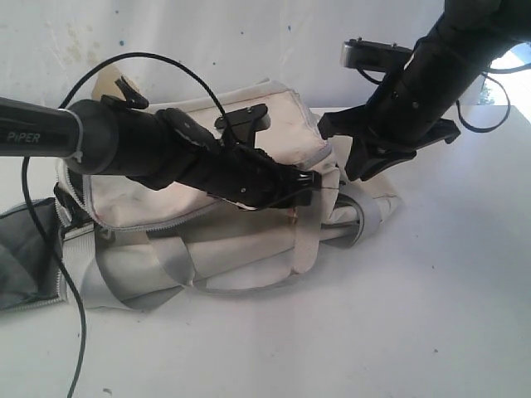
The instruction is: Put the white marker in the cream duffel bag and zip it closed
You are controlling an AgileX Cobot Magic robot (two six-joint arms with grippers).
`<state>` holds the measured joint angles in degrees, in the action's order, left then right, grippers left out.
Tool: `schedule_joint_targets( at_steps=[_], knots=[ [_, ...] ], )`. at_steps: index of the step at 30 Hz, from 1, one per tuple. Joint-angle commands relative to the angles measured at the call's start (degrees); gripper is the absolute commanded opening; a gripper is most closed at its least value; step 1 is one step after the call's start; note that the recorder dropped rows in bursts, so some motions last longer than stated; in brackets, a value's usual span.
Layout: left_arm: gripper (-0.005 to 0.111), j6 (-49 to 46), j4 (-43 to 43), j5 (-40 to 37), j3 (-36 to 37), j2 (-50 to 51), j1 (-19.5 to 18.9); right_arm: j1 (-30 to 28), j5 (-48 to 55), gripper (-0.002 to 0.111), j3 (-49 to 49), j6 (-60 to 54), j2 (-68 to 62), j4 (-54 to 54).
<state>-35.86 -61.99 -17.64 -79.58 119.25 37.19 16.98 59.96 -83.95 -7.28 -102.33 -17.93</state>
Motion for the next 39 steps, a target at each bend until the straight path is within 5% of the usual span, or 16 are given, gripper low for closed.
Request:
schedule_joint_targets(
  at_steps=[1,12,19,34,39],
  knots=[
    [0.051,-0.08,-3.85,-0.24,-0.54,0.24,0.16,-0.48,-0.96,0.012,0.02,-0.5,0.58,0.12],
    [0.044,-0.31,-3.97,1.91,-0.54,2.91,2.25,-0.48,-0.71,0.012,0.02,-0.5,0.58,0.12],
    [0.0,0.12,-5.23,2.83,-0.54,2.72,2.11,-0.48,-0.05,0.012,0.02,-0.5,0.58,0.12],
    [0.0,0.12,-0.53,-22.37,-0.54,-1.57,-4.55,-0.48,-1.56,0.013,0.02,0.12,0.58,-1.07],
    [0.0,0.12,-0.53,-28.15,-0.54,-2.64,-6.08,-0.48,-6.17,0.023,0.02,0.12,-0.05,-6.42]
  ],
)
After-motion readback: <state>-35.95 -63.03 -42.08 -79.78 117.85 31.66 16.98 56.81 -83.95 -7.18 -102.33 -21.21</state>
